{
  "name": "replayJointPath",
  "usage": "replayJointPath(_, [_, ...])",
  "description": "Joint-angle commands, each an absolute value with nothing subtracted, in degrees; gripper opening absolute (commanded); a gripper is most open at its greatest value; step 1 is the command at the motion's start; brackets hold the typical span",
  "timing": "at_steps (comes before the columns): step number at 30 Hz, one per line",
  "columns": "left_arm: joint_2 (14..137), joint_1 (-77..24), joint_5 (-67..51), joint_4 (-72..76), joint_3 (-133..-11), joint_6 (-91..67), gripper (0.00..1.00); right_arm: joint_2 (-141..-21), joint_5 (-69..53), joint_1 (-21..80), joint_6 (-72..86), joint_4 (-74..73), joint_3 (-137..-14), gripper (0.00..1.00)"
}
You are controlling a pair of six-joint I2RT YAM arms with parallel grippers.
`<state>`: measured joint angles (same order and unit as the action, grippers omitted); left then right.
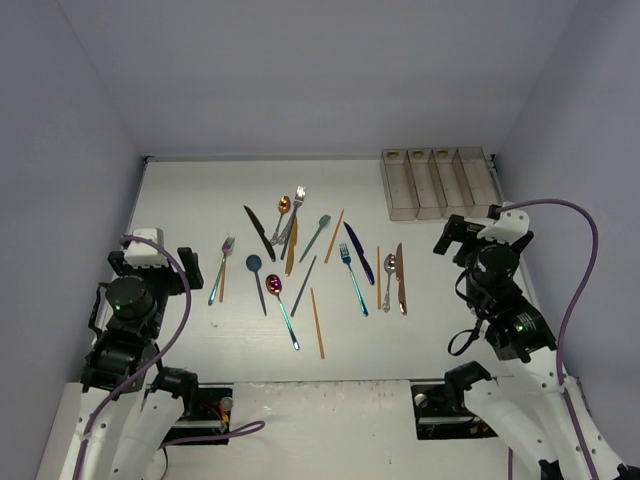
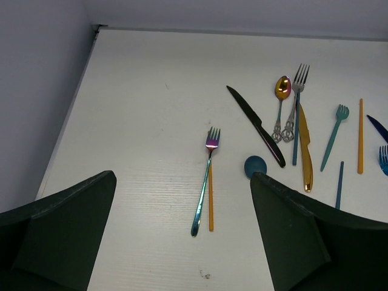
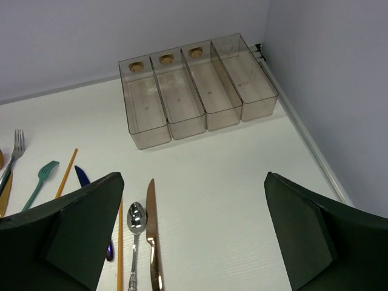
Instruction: Sort the eating utensils into containers
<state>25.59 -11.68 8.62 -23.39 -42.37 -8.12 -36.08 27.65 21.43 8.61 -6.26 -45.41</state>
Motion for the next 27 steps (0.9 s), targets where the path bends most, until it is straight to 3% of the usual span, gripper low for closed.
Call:
replayJointPath(1, [28.63, -11.95, 9.97, -18.63, -43.38, -8.31, 0.91, -40.84, 22.64, 21.71, 11.25, -2.63, -45.87, 1.0])
replayJointPath(9, [31.87, -12.82, 11.44, -18.91, -43.59, -8.0, 0.91, -58.48, 16.35, 22.01, 21.71, -8.31, -49.33, 1.0])
replayJointPath(17, [32.87, -13.44, 12.82, -19.24, -43.51, -7.74, 0.91, -72.03, 20.79, 28.45, 31.32, -8.88, -47.65, 1.0])
replayJointPath(21, [33.05, -13.7, 13.28, -19.25, -43.43, -7.66, 0.91, -75.9, 22.38, 30.93, 35.27, -8.88, -47.06, 0.81])
replayJointPath(27, [32.99, -14.06, 12.66, -19.04, -43.39, -7.62, 0.91, -81.82, 22.15, 31.2, 37.03, -8.73, -46.41, 0.61])
